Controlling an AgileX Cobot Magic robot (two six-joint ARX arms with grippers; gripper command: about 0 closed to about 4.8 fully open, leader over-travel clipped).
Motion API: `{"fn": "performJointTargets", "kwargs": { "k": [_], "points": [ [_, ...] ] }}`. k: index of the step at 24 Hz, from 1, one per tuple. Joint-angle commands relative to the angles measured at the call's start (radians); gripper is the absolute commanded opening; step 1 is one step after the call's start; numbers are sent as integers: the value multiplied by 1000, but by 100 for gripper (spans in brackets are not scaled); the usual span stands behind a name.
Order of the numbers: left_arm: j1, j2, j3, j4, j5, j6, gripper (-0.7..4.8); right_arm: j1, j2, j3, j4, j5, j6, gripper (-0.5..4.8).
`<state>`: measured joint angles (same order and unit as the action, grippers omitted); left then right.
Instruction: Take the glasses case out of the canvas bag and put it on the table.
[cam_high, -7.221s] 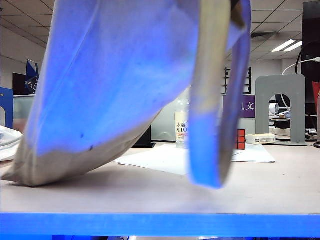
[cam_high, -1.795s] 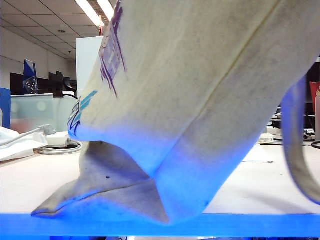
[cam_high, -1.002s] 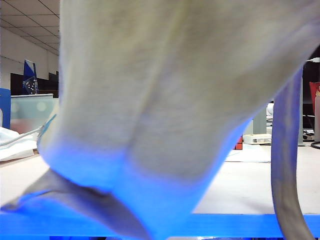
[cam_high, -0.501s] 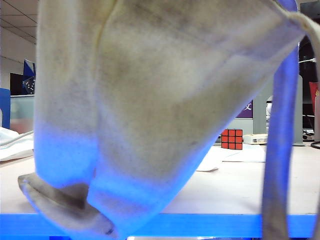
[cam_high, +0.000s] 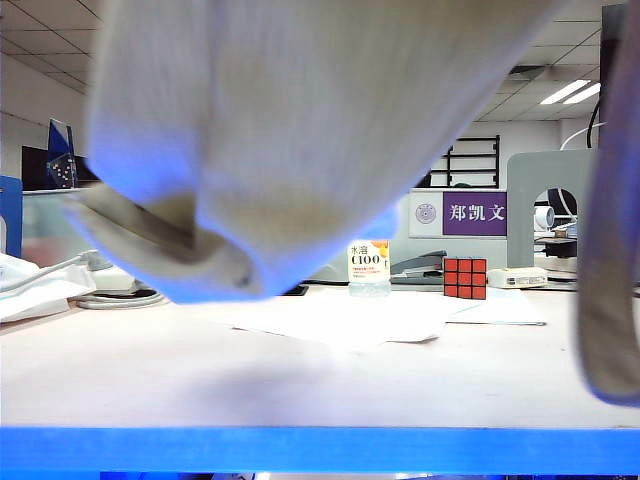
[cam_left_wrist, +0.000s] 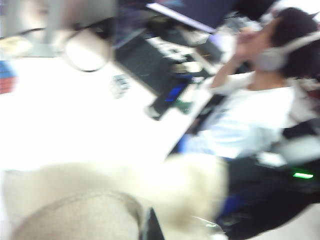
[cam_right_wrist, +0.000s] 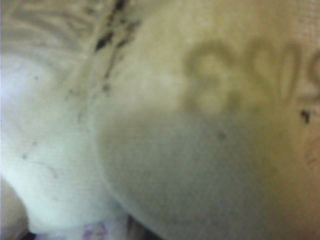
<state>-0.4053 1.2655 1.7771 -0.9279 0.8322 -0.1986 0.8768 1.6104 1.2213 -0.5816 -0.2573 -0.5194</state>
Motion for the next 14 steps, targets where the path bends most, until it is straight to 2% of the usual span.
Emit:
{"fn": "performJointTargets", "kwargs": {
  "k": [1,2,3,5,6,8,10,11,12,14],
  "points": [
    [42,74,2,11,-214,93,-5,65,-70,7,-39,-2,4,224],
    [68,89,2,25,-273,94,-5,79,-89,6,-55,-3,4,224],
    [114,124,2,110,-326,46,-5,105,-133,7,-87,-4,4,224],
    [229,167,2,243,-305,-30,-5,150,-197,6,-110,48,17,224],
    [236,187,2,238,-305,-38,-5,153,-225,6,-121,107,21,224],
    [254,233,2,173,-341,39,-5,153,-262,6,-106,161,21,224],
    [231,268,-8,155,-235,3,-5,137,-279,6,-71,291,21,223],
    [204,267,-22,143,-228,7,-5,134,-278,6,-57,352,21,223],
    [190,266,-29,111,-224,31,-5,126,-278,6,-41,425,21,223],
    [102,260,-55,-2,-229,95,-5,98,-283,7,-9,529,17,220]
  ]
}}
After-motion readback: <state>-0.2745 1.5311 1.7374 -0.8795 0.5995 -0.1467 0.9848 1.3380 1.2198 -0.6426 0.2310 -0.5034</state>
